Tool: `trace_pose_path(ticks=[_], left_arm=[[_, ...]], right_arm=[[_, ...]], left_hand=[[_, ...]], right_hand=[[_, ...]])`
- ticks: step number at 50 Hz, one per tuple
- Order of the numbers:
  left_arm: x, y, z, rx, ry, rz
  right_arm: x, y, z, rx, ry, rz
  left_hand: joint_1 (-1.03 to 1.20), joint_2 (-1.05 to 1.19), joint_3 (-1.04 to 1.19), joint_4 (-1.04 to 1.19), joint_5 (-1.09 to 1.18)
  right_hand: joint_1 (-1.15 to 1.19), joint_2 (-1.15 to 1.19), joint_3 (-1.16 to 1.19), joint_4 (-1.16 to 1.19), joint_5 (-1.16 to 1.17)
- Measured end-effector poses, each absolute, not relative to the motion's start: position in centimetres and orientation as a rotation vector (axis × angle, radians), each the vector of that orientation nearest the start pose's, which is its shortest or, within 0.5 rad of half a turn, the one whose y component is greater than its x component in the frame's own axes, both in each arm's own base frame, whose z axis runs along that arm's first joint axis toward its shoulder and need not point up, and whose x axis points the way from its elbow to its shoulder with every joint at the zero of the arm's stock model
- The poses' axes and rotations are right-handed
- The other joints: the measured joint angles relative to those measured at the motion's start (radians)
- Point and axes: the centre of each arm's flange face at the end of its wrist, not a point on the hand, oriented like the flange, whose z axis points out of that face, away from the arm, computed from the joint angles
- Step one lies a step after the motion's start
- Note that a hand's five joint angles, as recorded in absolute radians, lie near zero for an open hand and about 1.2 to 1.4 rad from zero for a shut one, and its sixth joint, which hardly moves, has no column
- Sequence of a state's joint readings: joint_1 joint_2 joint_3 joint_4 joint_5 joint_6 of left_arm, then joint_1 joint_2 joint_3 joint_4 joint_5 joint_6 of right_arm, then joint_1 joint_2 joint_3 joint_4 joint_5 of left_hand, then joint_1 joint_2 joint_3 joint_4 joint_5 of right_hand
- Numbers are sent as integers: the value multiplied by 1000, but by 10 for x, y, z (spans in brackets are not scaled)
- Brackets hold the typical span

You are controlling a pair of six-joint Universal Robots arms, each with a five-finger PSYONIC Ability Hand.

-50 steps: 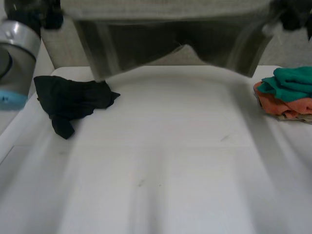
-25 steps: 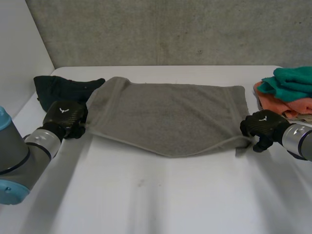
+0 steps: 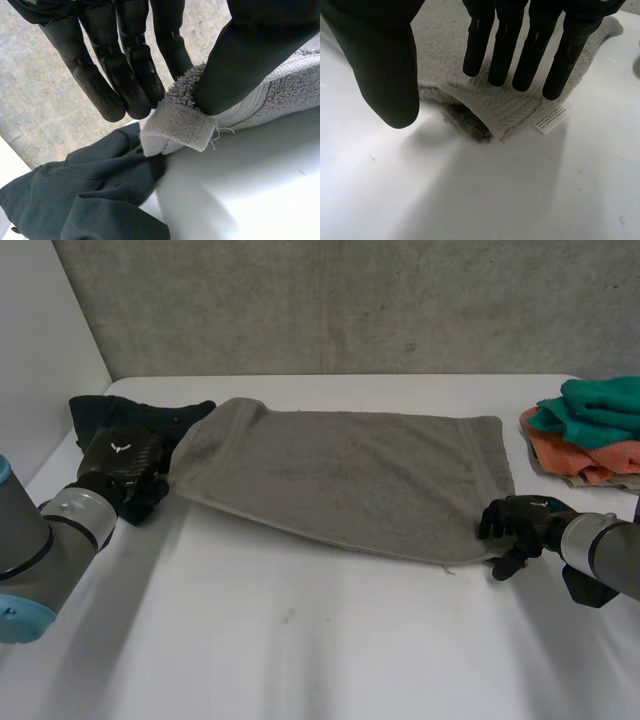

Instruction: Fold the laundry.

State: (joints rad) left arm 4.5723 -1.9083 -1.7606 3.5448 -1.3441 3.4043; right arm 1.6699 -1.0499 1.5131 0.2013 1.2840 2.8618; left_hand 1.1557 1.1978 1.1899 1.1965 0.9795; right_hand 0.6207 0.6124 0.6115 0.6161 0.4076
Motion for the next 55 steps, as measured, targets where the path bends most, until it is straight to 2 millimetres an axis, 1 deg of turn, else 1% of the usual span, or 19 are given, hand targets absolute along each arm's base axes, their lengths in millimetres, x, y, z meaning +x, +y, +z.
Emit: trace_pose_path(ticks=[7,10,12,14,16,24,27,31,33,34,35,37,40,42,44,48,53,54,55], left_arm=[[-197,-322,183,687,2312,-2146],[-196,-322,184,670,2320,-2142],[-196,-321,185,660,2329,-2138],[-195,-320,185,650,2345,-2128],[-195,-318,185,646,2363,-2115],[-191,-307,186,642,2441,-2028],[-185,-293,188,661,2497,-1937],[-178,-261,192,778,2580,-1741],[-175,-240,192,879,2617,-1614],[-174,-236,192,900,2623,-1590],[-172,-221,192,986,2637,-1501],[-171,-204,192,1110,2637,-1398],[-171,-190,192,1263,2600,-1310],[-171,-188,190,1319,2576,-1286],[-174,-192,187,1372,2541,-1267],[-181,-210,179,1375,2502,-1265],[-196,-256,179,1287,2417,-1371],[-198,-263,181,1271,2401,-1399],[-204,-278,188,1236,2360,-1470]], right_arm=[[190,-313,136,-780,2553,-1389],[189,-316,132,-787,2548,-1428],[189,-319,130,-781,2543,-1458],[188,-323,129,-760,2537,-1492],[187,-326,129,-733,2531,-1515],[182,-330,141,-621,2518,-1552],[176,-324,155,-644,2545,-1501],[165,-307,169,-849,2616,-1342],[157,-293,176,-1046,2650,-1206],[156,-291,178,-1084,2654,-1181],[151,-282,183,-1221,2659,-1086],[144,-271,189,-1415,2645,-954],[137,-263,197,-1619,2620,-830],[135,-263,199,-1695,2614,-799],[135,-267,199,-1766,2620,-803],[141,-278,196,-1803,2634,-876],[159,-313,196,-1785,2640,-1179],[160,-316,197,-1782,2639,-1205],[164,-324,202,-1766,2634,-1295]], left_hand=[[0,0,0,0,0],[0,0,0,0,0],[0,0,0,0,0],[0,0,0,0,0],[0,0,0,0,0],[0,0,0,0,0],[0,0,0,0,0],[0,0,0,0,0],[0,0,0,0,0],[0,0,0,0,0],[0,0,0,0,0],[0,0,0,0,0],[0,0,0,0,0],[0,0,0,0,0],[0,0,0,0,0],[0,0,0,0,0],[0,0,0,0,0],[0,0,0,0,0],[0,0,1,0,0]], right_hand=[[2,4,4,2,10],[71,76,83,73,109],[179,185,188,177,218],[406,422,415,396,432],[514,548,540,536,564],[514,568,578,579,583],[514,568,578,579,583],[514,568,578,579,590],[514,568,579,579,590],[514,568,579,580,590],[514,569,579,580,590],[514,568,579,580,590],[514,568,579,580,590],[514,568,579,580,590],[514,568,579,580,590],[514,568,579,580,599],[514,568,579,580,602],[514,568,579,580,603],[514,568,579,580,604]])
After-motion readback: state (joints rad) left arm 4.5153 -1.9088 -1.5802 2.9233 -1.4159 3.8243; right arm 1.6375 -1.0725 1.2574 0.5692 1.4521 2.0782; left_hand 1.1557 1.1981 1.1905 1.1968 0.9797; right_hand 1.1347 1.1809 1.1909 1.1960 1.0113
